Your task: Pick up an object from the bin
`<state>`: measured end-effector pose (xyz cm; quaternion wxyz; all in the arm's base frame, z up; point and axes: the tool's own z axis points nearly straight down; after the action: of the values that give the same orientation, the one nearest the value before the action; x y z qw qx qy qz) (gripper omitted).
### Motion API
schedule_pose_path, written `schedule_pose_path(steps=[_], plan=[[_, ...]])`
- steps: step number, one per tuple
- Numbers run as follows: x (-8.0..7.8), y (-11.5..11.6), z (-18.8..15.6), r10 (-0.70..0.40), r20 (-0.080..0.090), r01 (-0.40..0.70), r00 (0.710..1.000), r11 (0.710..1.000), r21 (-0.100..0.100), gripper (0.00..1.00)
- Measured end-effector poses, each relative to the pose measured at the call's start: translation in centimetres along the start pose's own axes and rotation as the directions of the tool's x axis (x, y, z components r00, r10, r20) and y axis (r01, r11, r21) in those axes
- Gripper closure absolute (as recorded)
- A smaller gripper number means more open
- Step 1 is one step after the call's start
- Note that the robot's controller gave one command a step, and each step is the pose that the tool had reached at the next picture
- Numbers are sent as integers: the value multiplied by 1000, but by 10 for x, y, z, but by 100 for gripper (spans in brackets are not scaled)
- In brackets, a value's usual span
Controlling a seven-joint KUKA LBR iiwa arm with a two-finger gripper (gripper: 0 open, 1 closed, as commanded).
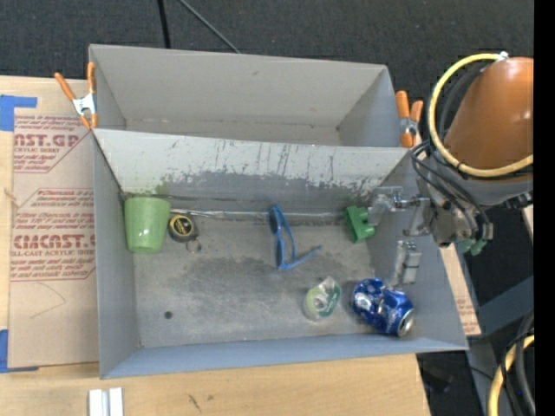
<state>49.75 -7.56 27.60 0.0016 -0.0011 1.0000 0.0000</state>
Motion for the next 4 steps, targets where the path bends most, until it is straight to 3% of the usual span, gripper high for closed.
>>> schedule_pose_path(steps=[1,2,3,4], plan=[[-1,-49,120,-234,-7,234,972,972,-3,0],[-25,-45,210,-206,-9,206,978,978,-19,0],[9,-48,205,-287,5,287,958,958,-2,0],[8,-45,205,-289,6,289,957,957,-7,100]])
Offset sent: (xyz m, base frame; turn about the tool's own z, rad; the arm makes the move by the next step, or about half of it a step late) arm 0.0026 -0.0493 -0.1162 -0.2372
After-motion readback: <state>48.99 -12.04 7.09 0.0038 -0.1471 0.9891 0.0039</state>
